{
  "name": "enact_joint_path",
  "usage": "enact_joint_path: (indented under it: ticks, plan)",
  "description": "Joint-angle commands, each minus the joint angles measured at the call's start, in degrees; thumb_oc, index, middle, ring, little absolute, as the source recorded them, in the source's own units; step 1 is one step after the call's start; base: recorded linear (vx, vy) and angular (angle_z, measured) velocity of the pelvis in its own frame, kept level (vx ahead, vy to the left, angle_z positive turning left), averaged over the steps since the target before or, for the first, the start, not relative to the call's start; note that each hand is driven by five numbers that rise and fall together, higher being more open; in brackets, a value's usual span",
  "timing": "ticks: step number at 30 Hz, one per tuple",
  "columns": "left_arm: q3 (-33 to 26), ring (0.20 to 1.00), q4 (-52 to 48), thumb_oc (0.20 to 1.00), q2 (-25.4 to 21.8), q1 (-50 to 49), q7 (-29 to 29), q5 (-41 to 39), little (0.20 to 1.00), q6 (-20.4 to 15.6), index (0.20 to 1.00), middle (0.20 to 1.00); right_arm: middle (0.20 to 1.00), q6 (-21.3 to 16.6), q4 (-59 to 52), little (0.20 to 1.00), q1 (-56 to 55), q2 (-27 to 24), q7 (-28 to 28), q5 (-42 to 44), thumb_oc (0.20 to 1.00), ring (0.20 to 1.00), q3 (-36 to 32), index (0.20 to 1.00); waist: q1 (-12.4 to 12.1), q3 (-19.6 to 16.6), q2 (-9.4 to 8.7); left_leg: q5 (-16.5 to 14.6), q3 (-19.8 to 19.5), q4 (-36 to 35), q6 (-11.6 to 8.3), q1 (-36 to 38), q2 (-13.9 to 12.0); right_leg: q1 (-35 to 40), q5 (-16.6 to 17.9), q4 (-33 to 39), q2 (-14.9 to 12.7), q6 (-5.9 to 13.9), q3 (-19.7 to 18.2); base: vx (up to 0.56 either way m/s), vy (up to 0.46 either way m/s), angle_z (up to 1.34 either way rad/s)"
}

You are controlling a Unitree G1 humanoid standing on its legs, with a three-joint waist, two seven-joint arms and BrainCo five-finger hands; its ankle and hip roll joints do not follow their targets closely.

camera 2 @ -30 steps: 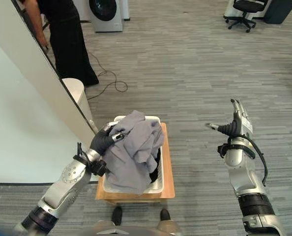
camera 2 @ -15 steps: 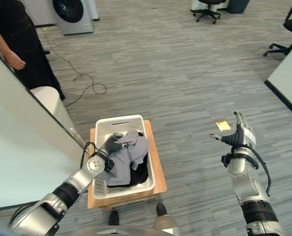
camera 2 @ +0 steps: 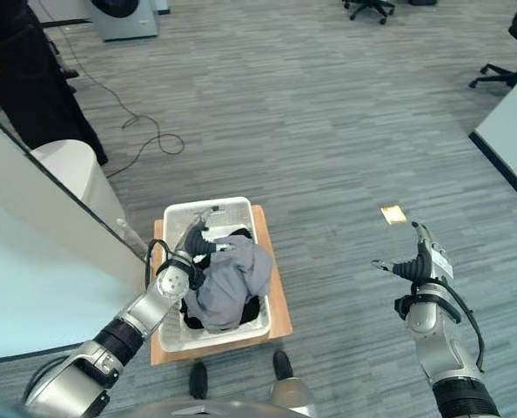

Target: Pick up bed clothes into laundry basket.

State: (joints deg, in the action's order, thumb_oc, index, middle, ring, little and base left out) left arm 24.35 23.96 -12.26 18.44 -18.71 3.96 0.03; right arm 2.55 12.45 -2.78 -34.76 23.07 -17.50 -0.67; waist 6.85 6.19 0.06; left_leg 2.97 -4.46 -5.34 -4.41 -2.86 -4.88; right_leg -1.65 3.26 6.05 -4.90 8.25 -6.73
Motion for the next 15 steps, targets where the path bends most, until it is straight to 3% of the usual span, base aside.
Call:
enact_joint_path:
  ticks: [1, 3, 5, 10, 12, 13, 14, 15]
  plan:
    - [0.1, 1.0, -2.7, 1.0, -1.1, 4.9, -0.6, -7.2, 1.0, -5.0, 1.0, 1.0, 1.0, -2.7, -4.5, 1.0, 1.4, -1.6, 0.5, -0.1, 1.0, 1.0, -2.0, 1.0, -3.0, -0.8, -1.76, -4.9, -2.3, 0.3, 0.68, 1.3, 1.7, -1.9, -1.9, -1.1, 1.6, -0.21, 4.5, 0.02, -0.094, 0.15]
    - [-1.7, 1.0, -11.5, 1.0, -3.8, 2.5, 1.1, -10.1, 1.0, -6.5, 1.0, 1.0, 1.0, -3.9, -6.8, 1.0, 1.0, -1.3, -0.5, 0.1, 1.0, 1.0, -1.4, 1.0, -3.6, -0.6, -1.75, -4.7, -2.9, 0.3, 0.39, 1.5, 1.2, -1.0, -2.5, -1.1, 2.0, -0.61, 5.0, 0.01, -0.148, 0.17]
    - [-8.0, 1.0, -24.9, 1.0, -8.7, -5.7, 3.3, -15.2, 1.0, -9.9, 1.0, 1.0, 1.0, -5.8, -11.3, 1.0, -0.8, -0.9, -1.8, -0.9, 1.0, 1.0, -1.8, 1.0, -5.0, -0.1, -1.42, -4.3, -4.0, 0.3, -0.04, 1.3, 0.4, -0.2, -3.3, -1.1, 2.7, -1.15, 5.8, -0.03, -0.175, 0.19]
    - [-15.8, 1.0, -34.5, 1.0, -11.9, -16.2, 7.9, -23.7, 1.0, -12.6, 1.0, 1.0, 1.0, -7.8, -14.0, 1.0, -1.8, 0.2, -3.5, 0.0, 1.0, 1.0, -2.4, 1.0, -7.2, 1.2, -0.83, -2.5, -5.7, 0.3, -0.62, 0.0, -0.6, 0.3, -4.4, -1.1, 3.9, -2.14, 7.3, -0.07, -0.105, 0.28]
    - [-19.4, 1.0, -36.8, 1.0, -14.3, -22.4, 12.1, -28.0, 1.0, -13.0, 1.0, 1.0, 1.0, -8.6, -15.5, 1.0, -0.2, -0.2, -5.4, 1.7, 1.0, 1.0, -2.4, 1.0, -9.3, 2.8, 0.19, -0.8, -7.5, 0.5, -0.46, -1.2, -0.4, 0.2, -5.0, -1.1, 4.2, -2.62, 8.0, -0.3, -0.126, 0.32]
    - [-20.8, 1.0, -36.3, 1.0, -14.7, -23.9, 14.3, -31.6, 1.0, -12.7, 1.0, 1.0, 1.0, -8.9, -15.8, 1.0, 1.4, -0.9, -6.3, 2.7, 1.0, 1.0, -1.6, 1.0, -9.9, 5.2, -0.76, -2.9, -8.3, 6.3, -0.9, -3.7, 1.5, -0.5, -3.9, -1.1, 2.7, -3.06, 8.3, -0.33, -0.078, 0.21]
    - [-21.0, 1.0, -36.3, 1.0, -14.7, -23.9, 14.4, -31.8, 1.0, -12.7, 1.0, 1.0, 1.0, -8.9, -15.7, 1.0, 1.6, -0.9, -6.3, 2.8, 1.0, 1.0, -1.5, 1.0, -9.7, 5.3, -0.85, -3.7, -8.4, 7.8, -0.83, -4.5, 1.8, -0.5, -4.0, -1.1, 2.6, -2.98, 8.4, -0.41, -0.086, 0.28]
    - [-22.0, 1.0, -35.8, 1.0, -14.4, -24.9, 15.3, -33.6, 1.0, -12.7, 1.0, 1.0, 1.0, -9.0, -15.8, 1.0, 2.2, -1.0, -6.7, 3.1, 1.0, 1.0, -0.8, 1.0, -9.7, 5.9, -1.64, -7.3, -8.3, 14.1, -0.8, -5.6, 2.9, -1.5, -3.4, -1.1, 1.4, -3.0, 8.9, -0.25, -0.031, 0.31]
